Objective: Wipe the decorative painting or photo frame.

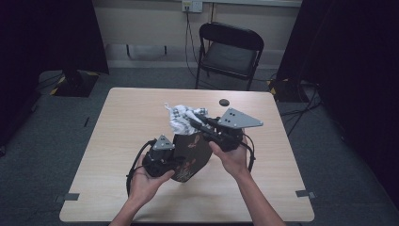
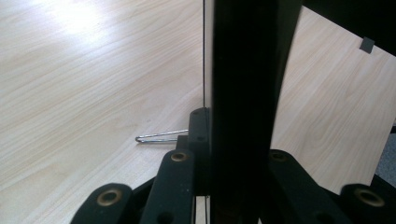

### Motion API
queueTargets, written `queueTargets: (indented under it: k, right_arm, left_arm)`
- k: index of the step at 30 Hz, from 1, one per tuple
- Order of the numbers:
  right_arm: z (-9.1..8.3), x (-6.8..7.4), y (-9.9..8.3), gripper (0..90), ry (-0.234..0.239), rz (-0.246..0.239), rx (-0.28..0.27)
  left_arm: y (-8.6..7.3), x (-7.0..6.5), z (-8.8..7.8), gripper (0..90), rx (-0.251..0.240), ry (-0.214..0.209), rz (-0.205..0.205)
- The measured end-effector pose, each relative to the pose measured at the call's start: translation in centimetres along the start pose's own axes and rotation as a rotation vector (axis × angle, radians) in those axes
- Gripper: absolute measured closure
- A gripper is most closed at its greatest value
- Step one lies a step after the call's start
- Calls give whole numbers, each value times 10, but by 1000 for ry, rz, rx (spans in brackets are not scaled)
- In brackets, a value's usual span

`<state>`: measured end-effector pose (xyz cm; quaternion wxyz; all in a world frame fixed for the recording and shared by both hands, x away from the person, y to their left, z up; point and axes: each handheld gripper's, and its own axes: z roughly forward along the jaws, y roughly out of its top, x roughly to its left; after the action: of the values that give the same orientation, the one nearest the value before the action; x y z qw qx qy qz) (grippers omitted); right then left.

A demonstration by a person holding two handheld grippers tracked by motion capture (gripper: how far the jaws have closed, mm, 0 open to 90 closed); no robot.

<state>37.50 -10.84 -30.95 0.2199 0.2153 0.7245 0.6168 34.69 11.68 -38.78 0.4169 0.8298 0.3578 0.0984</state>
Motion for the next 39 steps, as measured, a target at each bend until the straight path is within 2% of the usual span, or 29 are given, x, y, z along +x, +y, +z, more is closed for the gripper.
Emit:
queueTargets:
  k: [3, 5, 7, 8, 10, 13, 18, 19, 20, 24, 27, 31, 33, 36, 37, 38, 39]
  right_arm:
    - [-8, -18, -9, 785, -68, 65, -4]
    - [-15, -26, -13, 785, -83, 90, -17]
    - [-18, -28, -13, 784, -77, 98, -25]
    - [-21, -26, -12, 784, -36, 97, -34]
    - [-20, -19, -14, 784, 4, 74, -17]
    - [-12, -12, -22, 784, 28, 75, 15]
    - [-3, -9, -34, 783, 45, 85, 58]
    - [1, -7, -42, 783, 50, 60, 104]
    - [3, -5, -48, 783, 59, 56, 124]
    - [6, -1, -67, 783, 74, 69, 182]
    - [5, -2, -61, 782, 59, 59, 175]
    - [0, -6, -39, 780, 34, 59, 95]
    - [2, -7, -35, 779, 37, 55, 89]
    - [5, -6, -43, 778, 57, 62, 107]
    - [7, -5, -50, 778, 63, 67, 125]
    - [9, -2, -65, 778, 82, 81, 156]
    - [9, 0, -71, 778, 89, 89, 174]
  left_arm:
    - [0, 2, 0, 807, 1, -2, -4]
    - [-1, 3, 0, 807, -5, -7, -24]
    - [-1, 4, 0, 807, -9, -8, -33]
    - [-1, 5, 0, 807, -9, -10, -33]
    - [-1, 4, 1, 807, -7, -6, -34]
    - [-1, 4, 1, 807, -8, -6, -37]
    - [0, 5, 1, 804, -4, -4, -33]
    - [0, 5, 1, 803, 1, -1, -34]
    - [1, 5, 1, 802, 6, 8, -10]
    - [2, 5, 2, 797, 7, 13, -13]
    - [2, 4, 2, 798, 9, 11, -11]
    - [3, 5, 2, 802, 11, -2, -12]
    - [3, 6, 2, 803, 12, 1, -18]
    - [3, 7, 2, 802, 17, -1, -20]
    - [2, 8, 1, 802, 16, -4, -31]
    - [1, 8, 0, 804, 13, -6, -45]
    - [1, 8, -1, 804, 20, -4, -41]
